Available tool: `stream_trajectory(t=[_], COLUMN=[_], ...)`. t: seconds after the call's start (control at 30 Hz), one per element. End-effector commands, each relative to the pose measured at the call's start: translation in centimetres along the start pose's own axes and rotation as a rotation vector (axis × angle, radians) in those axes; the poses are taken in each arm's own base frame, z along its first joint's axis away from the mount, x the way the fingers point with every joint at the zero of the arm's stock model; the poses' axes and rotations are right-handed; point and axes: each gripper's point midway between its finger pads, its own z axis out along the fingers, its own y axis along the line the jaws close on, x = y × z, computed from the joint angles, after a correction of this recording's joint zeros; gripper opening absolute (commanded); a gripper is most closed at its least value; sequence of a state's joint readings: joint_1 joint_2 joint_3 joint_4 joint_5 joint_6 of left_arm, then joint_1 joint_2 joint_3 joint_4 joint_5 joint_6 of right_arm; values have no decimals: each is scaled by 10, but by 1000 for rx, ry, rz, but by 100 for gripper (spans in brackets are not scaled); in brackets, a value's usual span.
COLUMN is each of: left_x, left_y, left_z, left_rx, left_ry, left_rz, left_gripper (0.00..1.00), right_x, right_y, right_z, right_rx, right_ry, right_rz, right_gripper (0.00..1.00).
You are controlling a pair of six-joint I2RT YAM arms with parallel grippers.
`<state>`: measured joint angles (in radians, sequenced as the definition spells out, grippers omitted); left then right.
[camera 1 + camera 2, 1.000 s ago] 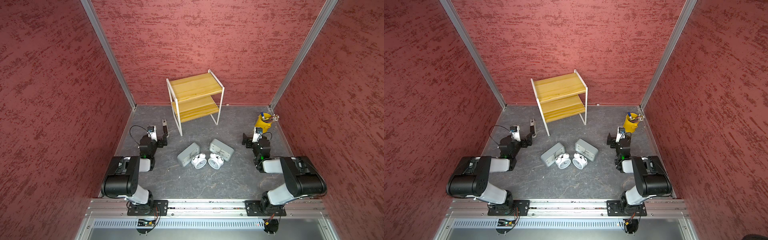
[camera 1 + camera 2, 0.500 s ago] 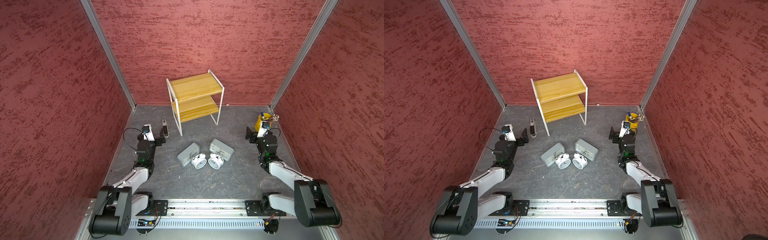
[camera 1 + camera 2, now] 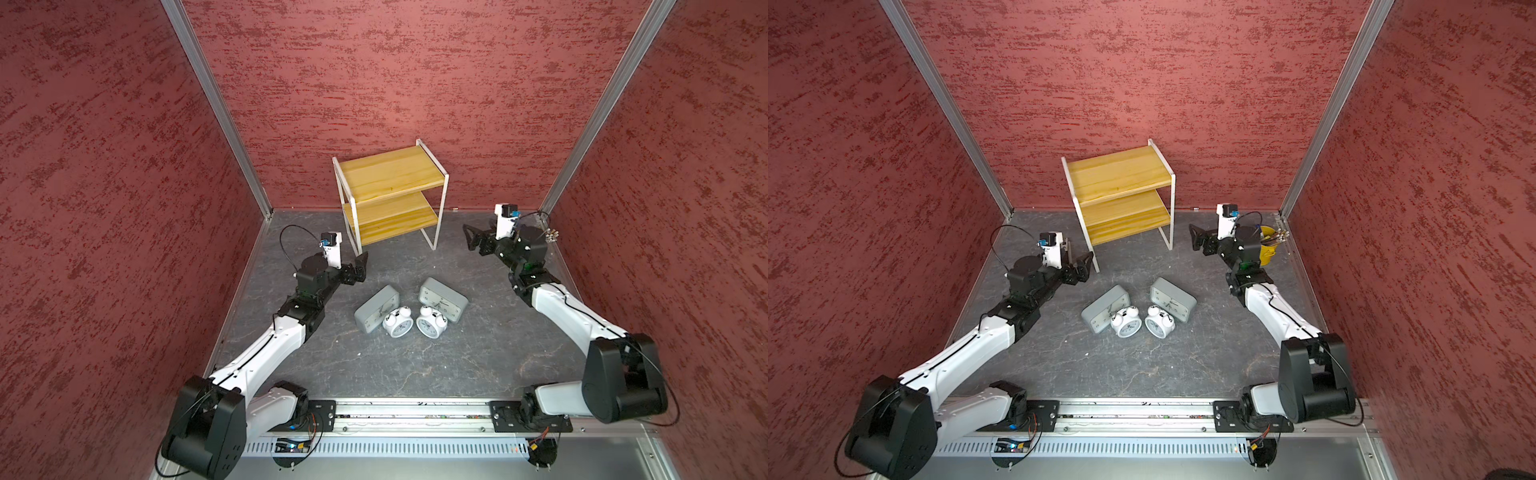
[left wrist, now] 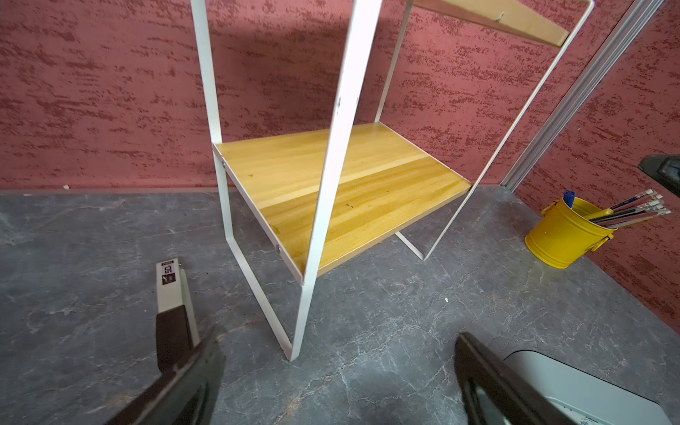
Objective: Place the alarm clocks on the shelf by style
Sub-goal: Adjust the shelf at the center of the board.
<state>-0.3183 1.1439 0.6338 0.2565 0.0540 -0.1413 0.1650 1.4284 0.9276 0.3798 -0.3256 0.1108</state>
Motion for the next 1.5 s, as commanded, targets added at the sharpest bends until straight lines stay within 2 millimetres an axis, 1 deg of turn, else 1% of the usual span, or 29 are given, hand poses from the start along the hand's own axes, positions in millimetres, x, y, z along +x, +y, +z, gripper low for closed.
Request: stream_trajectory(t=[0.0,0.03,0.07,0.13,0.17,0.2,0.27,0.33,0.47,0.53,0.6,0.67,0.73,0.77,0.83,0.9,1.07,1.2,1.23,1.37,1.4,1.47], left_x=[-6,-8,-10,-15,-18,-21,-27,-31,-40,-43,-46,-49,-50,-51,-52,-52,-54,-57,-57,-58,-59,-59], left_y=[-14,-16,-18,-19,-19,-18,-16,-13,-16,-16,-15,-14,-14,-15,-15,-14,-13,-16,-16,-15,-15,-15], left_z=[5,7,9,13,15,17,20,24,33,37,41,44,46,47,49,51,55,58,58,59,59,59], left_rx=[69,80,90,103,106,103,102,100,132,139,140,141,146,149,152,149,153,169,171,168,168,171], left_ry=[15,12,11,9,5,-3,-19,-31,-38,-34,-35,-39,-37,-36,-37,-35,-33,-30,-30,-32,-32,-32], left_rz=[-31,-31,-28,-33,-40,-51,-63,-74,-84,-86,-95,-101,-104,-104,-102,-103,-106,-106,-106,-110,-109,-107], left_gripper=[97,96,94,88,85,84,83,79,74,69,63,62,57,57,52,48,44,42,40,32,30,24], right_x=[-3,-5,-8,-12,-13,-16,-19,-20,-23,-24,-26,-26,-27,-26,-26,-27,-29,-28,-28,-25,-25,-24], right_y=[33,37,40,44,44,44,46,44,42,39,37,37,35,35,35,34,32,33,32,33,33,33], right_z=[19,24,29,39,44,48,56,65,81,87,92,97,103,105,110,114,123,126,126,124,123,121], right_rx=[-125,-138,-146,-157,-157,-157,-162,-154,-146,-135,-132,-134,-132,-135,-142,-141,-137,-147,-145,-151,-152,-149], right_ry=[26,23,20,17,16,9,-4,-11,-14,-15,-19,-19,-14,-11,-9,-10,-10,-11,-12,-8,-11,-18], right_rz=[-67,-80,-89,-94,-95,-97,-105,-110,-116,-118,-122,-126,-129,-130,-131,-130,-128,-122,-121,-122,-121,-128], right_gripper=[92,89,84,77,76,76,71,70,66,61,53,50,49,48,45,45,42,36,33,15,13,6])
